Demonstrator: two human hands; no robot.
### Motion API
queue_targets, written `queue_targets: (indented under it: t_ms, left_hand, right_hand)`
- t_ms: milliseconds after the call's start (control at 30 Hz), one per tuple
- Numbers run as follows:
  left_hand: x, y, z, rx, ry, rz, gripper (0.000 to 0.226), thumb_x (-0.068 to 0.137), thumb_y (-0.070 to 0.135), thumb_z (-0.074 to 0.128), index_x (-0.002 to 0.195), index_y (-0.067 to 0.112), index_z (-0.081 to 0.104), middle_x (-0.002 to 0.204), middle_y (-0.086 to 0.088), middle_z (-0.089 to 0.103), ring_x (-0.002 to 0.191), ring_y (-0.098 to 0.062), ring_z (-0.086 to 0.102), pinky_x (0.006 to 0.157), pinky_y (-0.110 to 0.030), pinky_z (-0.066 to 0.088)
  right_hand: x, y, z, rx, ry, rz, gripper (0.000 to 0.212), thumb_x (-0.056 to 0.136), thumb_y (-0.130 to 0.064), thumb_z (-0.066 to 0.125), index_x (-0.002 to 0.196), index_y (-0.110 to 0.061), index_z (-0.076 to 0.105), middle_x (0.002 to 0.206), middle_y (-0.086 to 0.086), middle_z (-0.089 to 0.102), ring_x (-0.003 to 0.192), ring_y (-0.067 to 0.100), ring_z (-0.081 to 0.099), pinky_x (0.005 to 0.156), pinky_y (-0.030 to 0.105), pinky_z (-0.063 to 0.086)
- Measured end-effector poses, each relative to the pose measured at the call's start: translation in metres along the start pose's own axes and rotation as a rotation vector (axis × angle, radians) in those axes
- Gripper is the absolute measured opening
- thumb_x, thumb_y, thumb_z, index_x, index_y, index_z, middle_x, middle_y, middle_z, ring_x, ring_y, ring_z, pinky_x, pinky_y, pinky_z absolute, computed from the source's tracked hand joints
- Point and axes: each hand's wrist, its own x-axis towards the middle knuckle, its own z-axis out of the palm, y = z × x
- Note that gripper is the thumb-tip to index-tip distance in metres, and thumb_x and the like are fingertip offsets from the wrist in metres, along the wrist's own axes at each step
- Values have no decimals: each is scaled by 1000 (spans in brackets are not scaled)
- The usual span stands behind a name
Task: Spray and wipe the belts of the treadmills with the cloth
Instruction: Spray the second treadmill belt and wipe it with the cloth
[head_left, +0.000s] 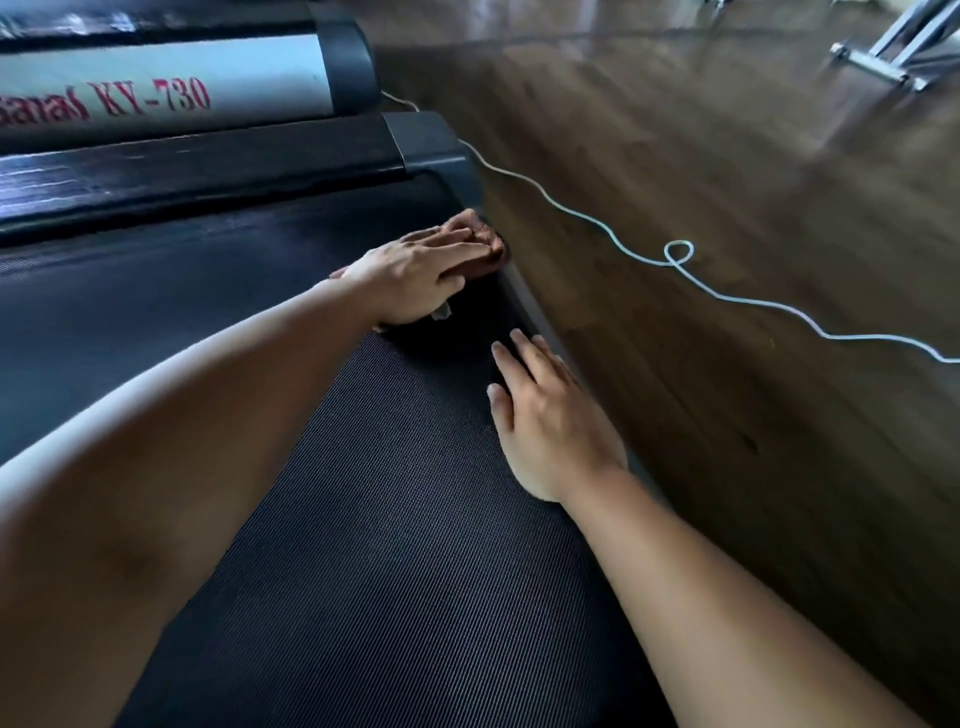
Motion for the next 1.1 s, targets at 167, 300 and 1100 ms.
queue_targets:
  t_ms: [167, 300, 1100]
  left_hand:
    - [-25, 28, 11, 4, -34, 137, 55, 101, 31, 54, 152, 38, 37, 162, 11, 31, 152, -15, 23, 124, -35, 20]
    - [-49, 57, 16, -24, -3, 202, 55, 99, 28, 57, 151, 35, 41, 161, 7, 34, 151, -17, 24, 124, -39, 22]
    - [-241, 243, 22, -101, -284, 212, 58, 99, 50, 38, 155, 44, 24, 167, 10, 11, 155, -15, 1, 126, -39, 9]
  right_hand:
    - [-11, 2, -8, 87, -3, 121, 53, 105, -38, 36, 153, -17, 32, 164, 2, 20, 151, 16, 13, 119, 32, 20]
    - [-48, 7, -18, 96, -10, 177, 57, 104, -41, 41, 153, -15, 31, 163, 5, 21, 152, 17, 13, 118, 32, 21]
    - [-266, -41, -55, -44, -68, 547, 64, 103, -46, 35, 156, -13, 21, 166, 10, 10, 153, 27, 6, 124, 42, 8]
